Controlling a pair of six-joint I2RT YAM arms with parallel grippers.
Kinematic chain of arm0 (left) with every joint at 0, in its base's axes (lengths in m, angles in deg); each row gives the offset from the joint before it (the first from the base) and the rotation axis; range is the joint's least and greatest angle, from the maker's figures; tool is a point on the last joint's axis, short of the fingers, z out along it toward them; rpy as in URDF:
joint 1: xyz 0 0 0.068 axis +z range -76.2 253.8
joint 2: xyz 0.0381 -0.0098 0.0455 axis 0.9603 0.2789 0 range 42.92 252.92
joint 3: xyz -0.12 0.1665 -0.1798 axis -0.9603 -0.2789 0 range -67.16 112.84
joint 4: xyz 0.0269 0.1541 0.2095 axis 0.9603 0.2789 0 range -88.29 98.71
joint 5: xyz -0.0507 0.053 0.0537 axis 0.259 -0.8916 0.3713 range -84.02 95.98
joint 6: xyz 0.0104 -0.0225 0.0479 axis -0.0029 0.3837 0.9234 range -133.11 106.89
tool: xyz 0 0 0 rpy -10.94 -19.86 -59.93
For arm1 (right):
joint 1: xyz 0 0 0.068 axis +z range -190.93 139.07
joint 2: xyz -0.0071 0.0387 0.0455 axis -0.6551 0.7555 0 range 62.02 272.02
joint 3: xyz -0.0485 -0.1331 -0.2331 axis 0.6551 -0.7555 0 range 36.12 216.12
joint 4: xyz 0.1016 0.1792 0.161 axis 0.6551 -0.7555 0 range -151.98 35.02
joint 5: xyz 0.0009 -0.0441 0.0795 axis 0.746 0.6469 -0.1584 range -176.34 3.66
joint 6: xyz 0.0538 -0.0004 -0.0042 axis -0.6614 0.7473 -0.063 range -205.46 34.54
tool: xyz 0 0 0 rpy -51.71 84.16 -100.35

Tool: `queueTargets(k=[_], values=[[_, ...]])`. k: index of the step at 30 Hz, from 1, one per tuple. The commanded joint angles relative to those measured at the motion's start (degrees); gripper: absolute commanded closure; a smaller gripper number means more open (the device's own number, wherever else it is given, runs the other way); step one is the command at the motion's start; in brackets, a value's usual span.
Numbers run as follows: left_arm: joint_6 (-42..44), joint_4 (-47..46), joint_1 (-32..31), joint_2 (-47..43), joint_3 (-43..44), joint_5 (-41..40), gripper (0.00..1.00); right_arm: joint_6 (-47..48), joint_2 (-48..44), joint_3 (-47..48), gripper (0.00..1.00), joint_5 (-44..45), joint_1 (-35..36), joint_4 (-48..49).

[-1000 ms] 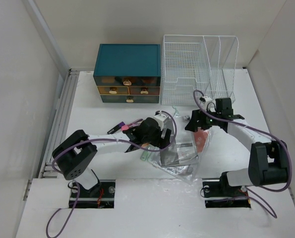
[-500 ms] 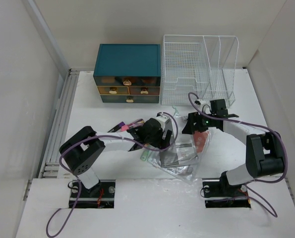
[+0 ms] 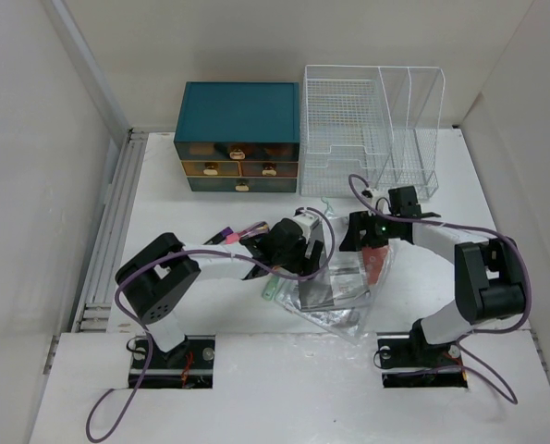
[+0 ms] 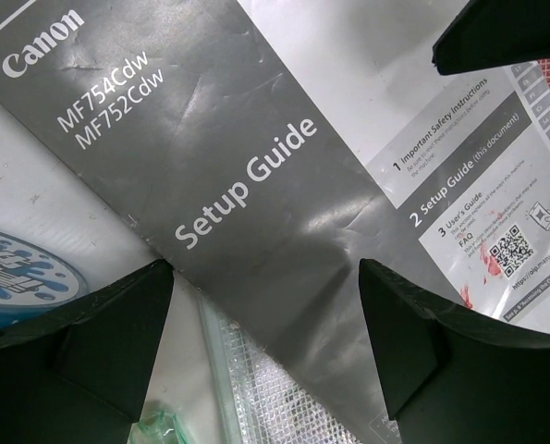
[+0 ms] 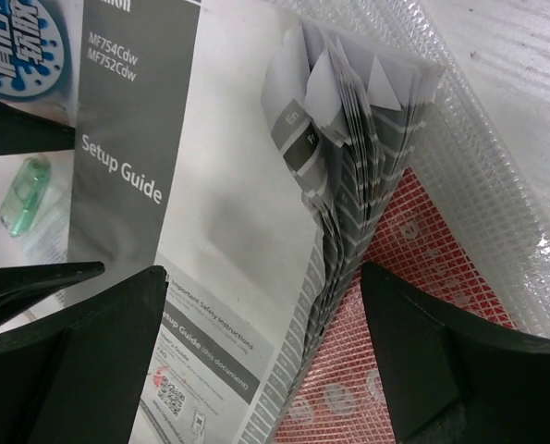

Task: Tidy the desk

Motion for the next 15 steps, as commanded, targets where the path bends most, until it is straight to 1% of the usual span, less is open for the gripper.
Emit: queueTargets(k=[1,4,8,10,11,12,14,15], values=[[-0.7,-0.7,-0.2,0.5,1.7,2.0,0.22,-1.2,1.2,1.7,0.09,1.4,0.5,1.5],[-0.7,-0.7,-0.2,0.5,2.3,2.6,0.22,-1.8,1.2,1.7,0.09,2.7,0.5,1.5],[-0.7,-0.7,-0.2,1.1,2.8,3.9,0.22,-1.8,3.9,2.2,0.09,-0.3,-0.1,0.3],[-0.7,-0.7,-0.2,1.6,2.8,4.5,0.24,-1.0,5.2,3.0,0.13,-2.4,-0.1,-0.4],[-0.7,-0.7,-0.2,2.1,3.3,4.5,0.24,-0.4,5.7,3.0,0.15,-3.0,-0.1,-1.2],[-0.7,-0.7,-0.2,2.1,3.3,5.0,0.24,-0.4,6.4,3.0,0.19,-4.5,-0.1,-1.2],[-0.7,-0.7,-0.2,2.7,3.9,5.5,0.25,0.8,6.4,3.6,0.22,-6.3,-0.1,-1.9],[-0.7,-0.7,-0.2,2.7,4.5,5.5,0.25,0.8,6.4,3.6,0.25,-7.8,-0.1,-2.0]])
